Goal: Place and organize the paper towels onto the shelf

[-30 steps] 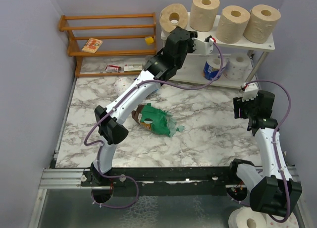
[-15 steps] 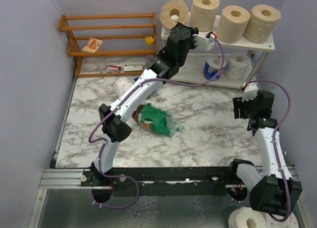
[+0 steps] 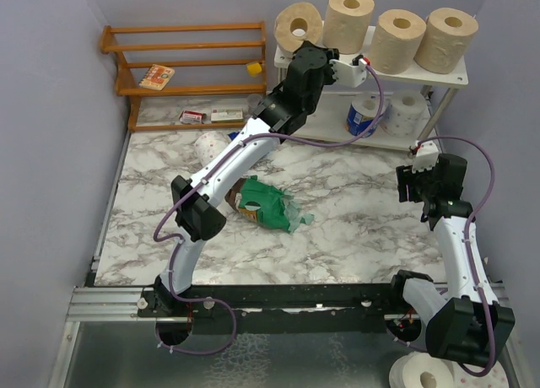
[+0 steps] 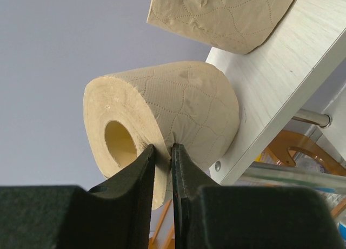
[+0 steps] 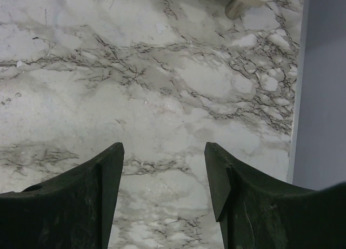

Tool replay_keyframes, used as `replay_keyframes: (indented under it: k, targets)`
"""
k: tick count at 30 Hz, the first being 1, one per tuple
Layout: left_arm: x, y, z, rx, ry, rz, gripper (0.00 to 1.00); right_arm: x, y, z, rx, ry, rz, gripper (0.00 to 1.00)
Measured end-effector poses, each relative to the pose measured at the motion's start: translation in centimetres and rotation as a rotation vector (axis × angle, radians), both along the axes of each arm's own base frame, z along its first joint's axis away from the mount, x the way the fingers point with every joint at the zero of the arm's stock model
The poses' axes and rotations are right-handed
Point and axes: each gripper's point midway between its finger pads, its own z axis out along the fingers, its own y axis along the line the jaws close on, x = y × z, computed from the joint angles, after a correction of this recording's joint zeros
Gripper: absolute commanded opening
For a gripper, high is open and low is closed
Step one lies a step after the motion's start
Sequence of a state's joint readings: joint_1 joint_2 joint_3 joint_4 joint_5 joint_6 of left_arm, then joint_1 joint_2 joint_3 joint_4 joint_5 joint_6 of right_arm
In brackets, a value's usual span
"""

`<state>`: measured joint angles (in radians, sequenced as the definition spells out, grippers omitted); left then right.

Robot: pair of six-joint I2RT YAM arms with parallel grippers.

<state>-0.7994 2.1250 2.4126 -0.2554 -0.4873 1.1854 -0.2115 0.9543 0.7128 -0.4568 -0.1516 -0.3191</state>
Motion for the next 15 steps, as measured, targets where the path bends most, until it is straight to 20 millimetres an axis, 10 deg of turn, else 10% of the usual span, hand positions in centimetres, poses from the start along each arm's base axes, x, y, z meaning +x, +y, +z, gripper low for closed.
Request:
replay_keyframes:
  k: [15]
  targets:
    - [0.0, -0.1, 1.0, -0.034, -0.035, 0.006, 0.68, 0.0, 0.0, 0.0, 0.000, 0.001, 0.000, 0.62]
